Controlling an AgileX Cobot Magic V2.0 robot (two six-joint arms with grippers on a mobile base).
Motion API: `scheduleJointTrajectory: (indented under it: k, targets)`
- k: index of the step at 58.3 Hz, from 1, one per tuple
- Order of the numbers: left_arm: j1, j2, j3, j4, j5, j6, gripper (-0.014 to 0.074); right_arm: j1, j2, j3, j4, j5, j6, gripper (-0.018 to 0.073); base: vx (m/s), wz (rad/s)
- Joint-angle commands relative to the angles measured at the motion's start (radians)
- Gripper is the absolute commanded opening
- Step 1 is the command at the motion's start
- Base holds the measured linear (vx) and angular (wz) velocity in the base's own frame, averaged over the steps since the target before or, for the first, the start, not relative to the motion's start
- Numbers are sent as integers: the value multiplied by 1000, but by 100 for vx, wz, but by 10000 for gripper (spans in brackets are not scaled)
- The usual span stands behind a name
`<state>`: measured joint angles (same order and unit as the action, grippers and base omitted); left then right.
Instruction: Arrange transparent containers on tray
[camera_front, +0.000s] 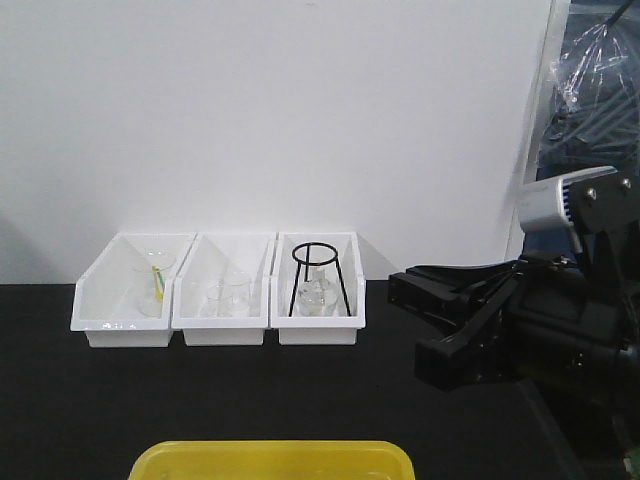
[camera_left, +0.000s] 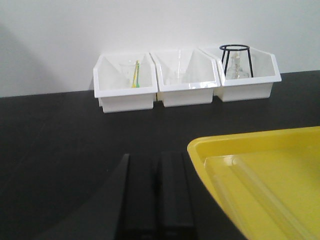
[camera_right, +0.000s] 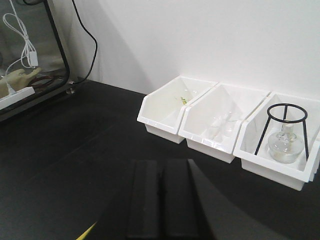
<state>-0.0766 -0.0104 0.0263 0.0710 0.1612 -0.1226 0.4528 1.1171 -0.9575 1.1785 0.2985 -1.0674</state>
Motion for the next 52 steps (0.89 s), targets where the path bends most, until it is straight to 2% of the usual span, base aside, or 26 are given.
scheduleJointTrajectory:
  k: [1,52]
  targets:
    - [2,-25,30,-10,-46,-8,-8,-3,-24,-30,21,-23,-13,-13,0,0]
    - [2,-24,31,-10,-40,-8,-8,-3,-28,-28,18,-35,-13,-13,0,0]
